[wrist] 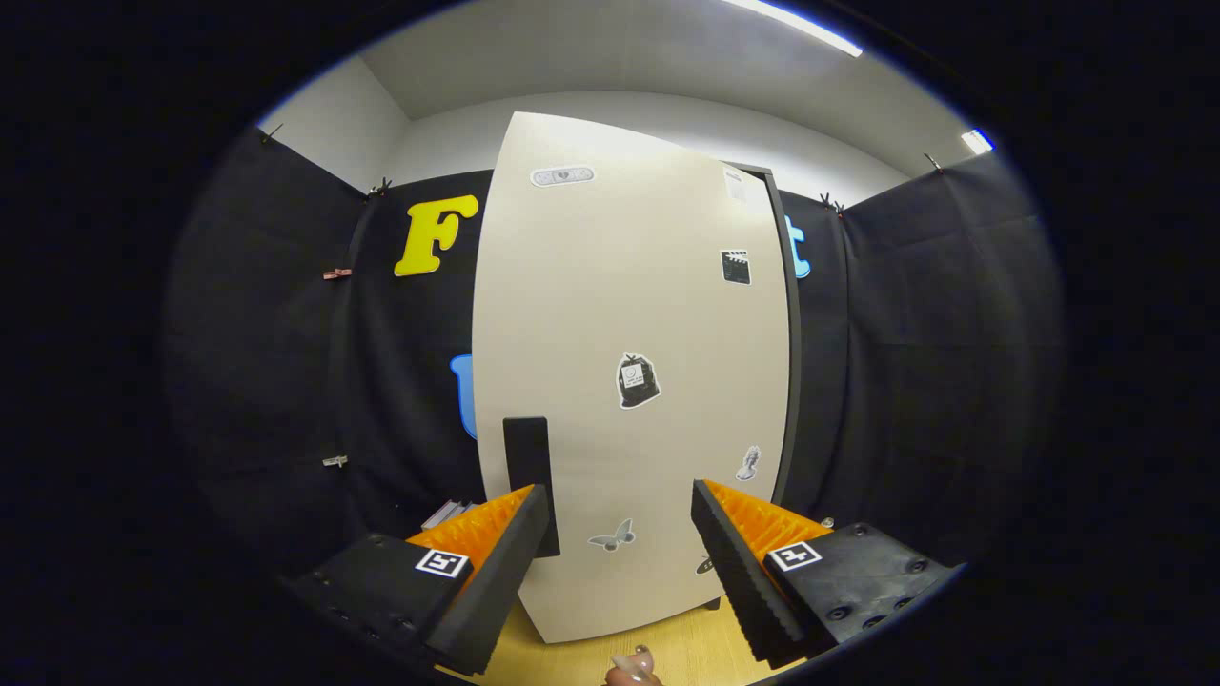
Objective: Open the shoe cabinet door, grab the shoes and put them into the shoe cabinet, then close the shoe cabinet door.
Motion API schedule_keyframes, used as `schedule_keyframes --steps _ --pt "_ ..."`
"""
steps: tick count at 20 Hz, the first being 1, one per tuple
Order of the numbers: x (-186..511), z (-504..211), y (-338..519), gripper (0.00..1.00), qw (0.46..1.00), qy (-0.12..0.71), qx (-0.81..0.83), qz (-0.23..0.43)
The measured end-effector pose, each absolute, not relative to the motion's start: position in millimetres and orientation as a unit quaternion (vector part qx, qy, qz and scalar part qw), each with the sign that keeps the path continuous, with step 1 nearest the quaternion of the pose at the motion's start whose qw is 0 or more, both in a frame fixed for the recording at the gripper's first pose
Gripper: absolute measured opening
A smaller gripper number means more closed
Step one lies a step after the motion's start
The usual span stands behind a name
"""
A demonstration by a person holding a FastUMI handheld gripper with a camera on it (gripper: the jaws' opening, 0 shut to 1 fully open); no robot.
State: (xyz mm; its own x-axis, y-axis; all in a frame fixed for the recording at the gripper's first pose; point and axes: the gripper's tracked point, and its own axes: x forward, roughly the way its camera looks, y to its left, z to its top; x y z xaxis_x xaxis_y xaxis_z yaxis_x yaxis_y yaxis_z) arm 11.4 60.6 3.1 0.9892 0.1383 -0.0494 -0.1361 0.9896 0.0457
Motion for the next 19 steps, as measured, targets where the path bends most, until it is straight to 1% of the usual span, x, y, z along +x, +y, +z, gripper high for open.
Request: schedule_keyframes --steps 19 --pt "16.5 -2.4 63.7 0.98 0.996 0.033 0.015 0.079"
